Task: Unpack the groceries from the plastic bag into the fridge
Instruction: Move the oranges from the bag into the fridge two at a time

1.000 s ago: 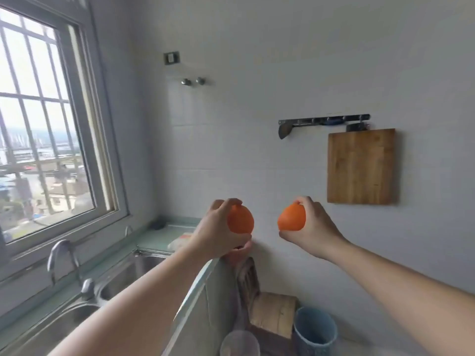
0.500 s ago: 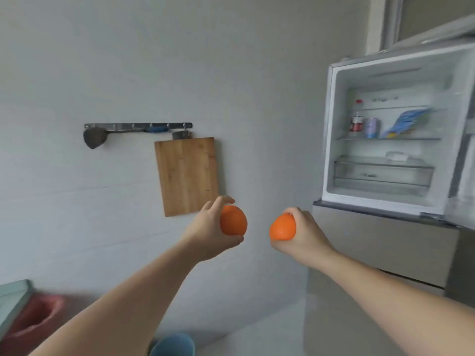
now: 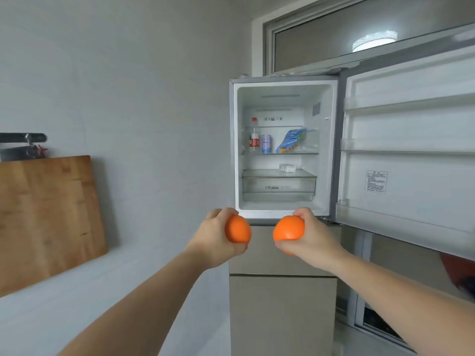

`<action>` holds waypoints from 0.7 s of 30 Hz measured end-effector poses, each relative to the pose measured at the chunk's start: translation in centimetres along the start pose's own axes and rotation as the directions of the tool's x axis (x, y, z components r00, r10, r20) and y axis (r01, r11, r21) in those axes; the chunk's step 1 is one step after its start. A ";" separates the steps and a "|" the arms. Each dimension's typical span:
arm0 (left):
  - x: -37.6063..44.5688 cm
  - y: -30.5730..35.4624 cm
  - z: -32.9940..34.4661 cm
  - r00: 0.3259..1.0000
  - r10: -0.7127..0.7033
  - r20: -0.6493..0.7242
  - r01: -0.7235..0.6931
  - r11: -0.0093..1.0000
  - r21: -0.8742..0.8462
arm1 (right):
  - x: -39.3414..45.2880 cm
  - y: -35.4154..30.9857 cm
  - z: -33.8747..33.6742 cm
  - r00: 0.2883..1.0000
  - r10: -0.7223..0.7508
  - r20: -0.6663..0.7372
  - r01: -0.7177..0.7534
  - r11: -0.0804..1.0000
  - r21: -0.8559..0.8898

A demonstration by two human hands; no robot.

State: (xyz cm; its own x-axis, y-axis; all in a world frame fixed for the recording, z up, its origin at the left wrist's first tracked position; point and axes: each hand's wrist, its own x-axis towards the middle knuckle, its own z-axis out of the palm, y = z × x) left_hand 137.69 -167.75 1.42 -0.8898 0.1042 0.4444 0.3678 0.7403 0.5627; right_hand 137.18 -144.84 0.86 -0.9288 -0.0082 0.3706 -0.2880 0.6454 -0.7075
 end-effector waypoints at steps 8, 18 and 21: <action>10.4 -2.5 6.2 0.998 0.036 -0.058 -0.035 0.999 0.015 | 10.3 6.0 0.5 0.999 0.030 0.023 -0.029 0.999 -0.014; 24.2 -4.2 12.3 0.995 0.006 -0.099 -0.005 1.000 0.009 | 26.3 12.2 1.7 0.998 0.024 -0.050 -0.021 0.997 0.070; 28.1 -5.1 14.0 0.994 -0.005 -0.108 0.003 1.000 -0.016 | 30.2 13.0 2.1 0.998 0.004 -0.063 0.000 0.997 0.073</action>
State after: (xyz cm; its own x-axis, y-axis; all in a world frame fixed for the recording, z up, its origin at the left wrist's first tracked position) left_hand 107.06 -159.28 1.26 -0.8571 0.0280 0.5144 0.3692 0.7298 0.5754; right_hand 104.87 -138.28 1.64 -0.9134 0.0432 0.4048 -0.3045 0.5878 -0.7496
